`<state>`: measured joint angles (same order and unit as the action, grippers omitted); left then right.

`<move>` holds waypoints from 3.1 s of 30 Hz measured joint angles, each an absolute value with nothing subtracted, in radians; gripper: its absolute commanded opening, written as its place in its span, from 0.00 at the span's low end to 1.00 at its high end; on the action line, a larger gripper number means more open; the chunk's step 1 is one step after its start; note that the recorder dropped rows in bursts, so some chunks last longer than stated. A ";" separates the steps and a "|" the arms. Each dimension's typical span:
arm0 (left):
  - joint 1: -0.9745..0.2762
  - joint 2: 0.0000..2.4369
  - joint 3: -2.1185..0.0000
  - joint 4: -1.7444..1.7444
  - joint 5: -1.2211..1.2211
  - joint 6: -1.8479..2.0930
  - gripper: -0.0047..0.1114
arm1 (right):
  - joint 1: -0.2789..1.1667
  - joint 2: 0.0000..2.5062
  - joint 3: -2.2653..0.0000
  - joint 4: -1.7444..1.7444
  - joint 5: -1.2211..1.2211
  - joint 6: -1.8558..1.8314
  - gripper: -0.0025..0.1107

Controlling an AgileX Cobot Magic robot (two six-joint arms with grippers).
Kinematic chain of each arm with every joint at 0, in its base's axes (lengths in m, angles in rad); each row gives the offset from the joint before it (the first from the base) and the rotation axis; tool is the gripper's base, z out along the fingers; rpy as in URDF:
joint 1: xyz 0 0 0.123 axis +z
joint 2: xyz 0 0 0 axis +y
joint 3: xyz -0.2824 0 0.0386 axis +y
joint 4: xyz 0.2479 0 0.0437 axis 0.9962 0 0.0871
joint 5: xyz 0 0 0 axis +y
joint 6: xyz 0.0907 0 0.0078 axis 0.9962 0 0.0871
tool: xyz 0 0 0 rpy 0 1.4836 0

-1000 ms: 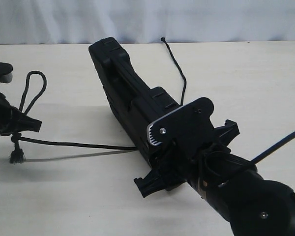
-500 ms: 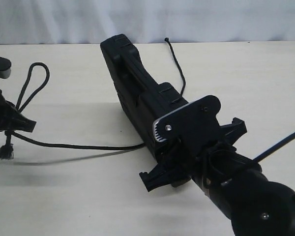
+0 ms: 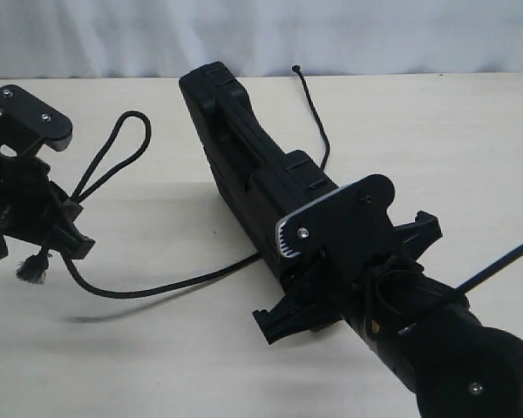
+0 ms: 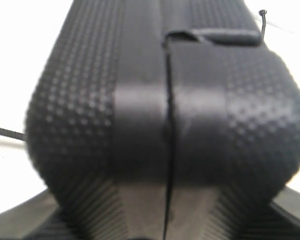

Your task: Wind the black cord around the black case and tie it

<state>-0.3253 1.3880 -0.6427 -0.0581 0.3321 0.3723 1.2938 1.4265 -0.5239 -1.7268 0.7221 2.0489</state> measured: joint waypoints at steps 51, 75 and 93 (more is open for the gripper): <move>-0.376 1.301 -0.663 -0.796 0.590 1.337 0.04 | 1.198 1.414 -0.524 -1.759 0.615 2.016 0.06; -0.376 1.301 -0.705 -1.055 0.551 1.500 0.04 | 1.198 1.414 -0.524 -1.761 0.609 1.971 0.06; -0.376 1.390 -0.746 -1.270 0.533 1.621 0.04 | 1.198 1.414 -0.524 -1.761 0.609 1.971 0.06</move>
<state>-0.3756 1.3897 -0.7462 -1.2702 0.5326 1.6213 1.1983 1.4137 -0.5239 -1.7613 0.6090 1.9707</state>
